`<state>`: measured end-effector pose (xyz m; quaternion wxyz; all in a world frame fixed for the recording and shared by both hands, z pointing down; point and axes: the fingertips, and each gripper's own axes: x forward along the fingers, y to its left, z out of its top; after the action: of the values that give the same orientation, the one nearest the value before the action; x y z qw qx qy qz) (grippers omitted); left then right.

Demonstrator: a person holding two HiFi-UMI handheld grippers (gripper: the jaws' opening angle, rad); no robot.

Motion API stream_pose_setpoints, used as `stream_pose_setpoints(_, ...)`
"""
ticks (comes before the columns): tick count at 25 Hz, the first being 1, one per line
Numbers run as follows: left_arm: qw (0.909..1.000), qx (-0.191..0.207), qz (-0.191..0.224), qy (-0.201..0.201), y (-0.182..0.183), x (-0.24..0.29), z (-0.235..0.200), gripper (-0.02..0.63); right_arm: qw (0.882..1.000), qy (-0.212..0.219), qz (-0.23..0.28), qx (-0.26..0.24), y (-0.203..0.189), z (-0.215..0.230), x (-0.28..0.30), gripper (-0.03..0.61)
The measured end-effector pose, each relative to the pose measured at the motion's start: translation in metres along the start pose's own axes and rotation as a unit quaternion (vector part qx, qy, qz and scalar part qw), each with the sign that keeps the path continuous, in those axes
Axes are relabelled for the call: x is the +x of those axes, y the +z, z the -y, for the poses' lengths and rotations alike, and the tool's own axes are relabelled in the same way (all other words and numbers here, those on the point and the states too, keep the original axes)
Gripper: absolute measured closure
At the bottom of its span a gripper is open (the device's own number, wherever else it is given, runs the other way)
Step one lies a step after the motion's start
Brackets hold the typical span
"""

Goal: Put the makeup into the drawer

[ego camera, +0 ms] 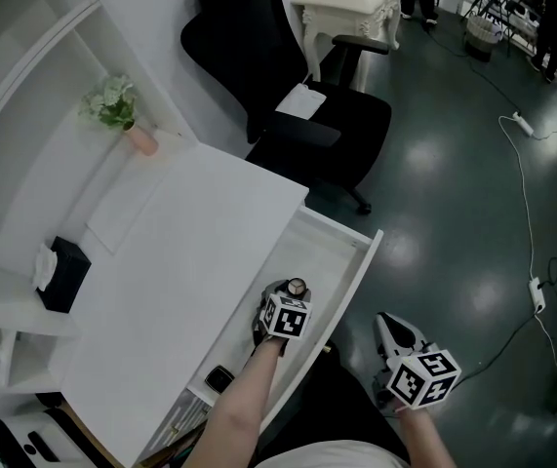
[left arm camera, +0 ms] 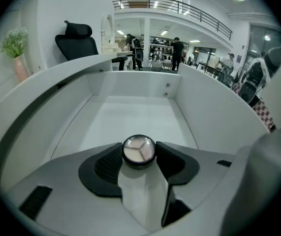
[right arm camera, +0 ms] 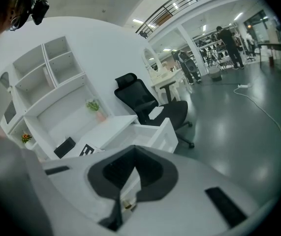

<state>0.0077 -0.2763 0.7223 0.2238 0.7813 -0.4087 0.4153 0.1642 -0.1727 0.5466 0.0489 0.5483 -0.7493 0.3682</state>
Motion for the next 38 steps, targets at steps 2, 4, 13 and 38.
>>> stream_pose_setpoints(2,1.0,-0.002,-0.006,-0.001,-0.003,0.002,0.001,0.396,1.0,-0.001,-0.001,0.0,0.0,0.002,-0.001,0.575)
stream_pose_setpoints(4,1.0,-0.003,-0.007,-0.002,-0.004,0.003,0.002,0.394,1.0,-0.001,-0.001,0.001,-0.001,0.003,-0.001,0.576)
stream_pose_setpoints(13,0.9998,-0.012,-0.01,-0.008,-0.003,0.007,0.003,0.393,1.0,0.006,-0.006,-0.001,0.0,0.002,0.004,0.575)
stream_pose_setpoints(38,0.9943,-0.065,0.085,0.003,0.035,-0.066,-0.011,0.424,0.999,0.044,-0.002,-0.026,0.006,-0.032,0.012,0.575)
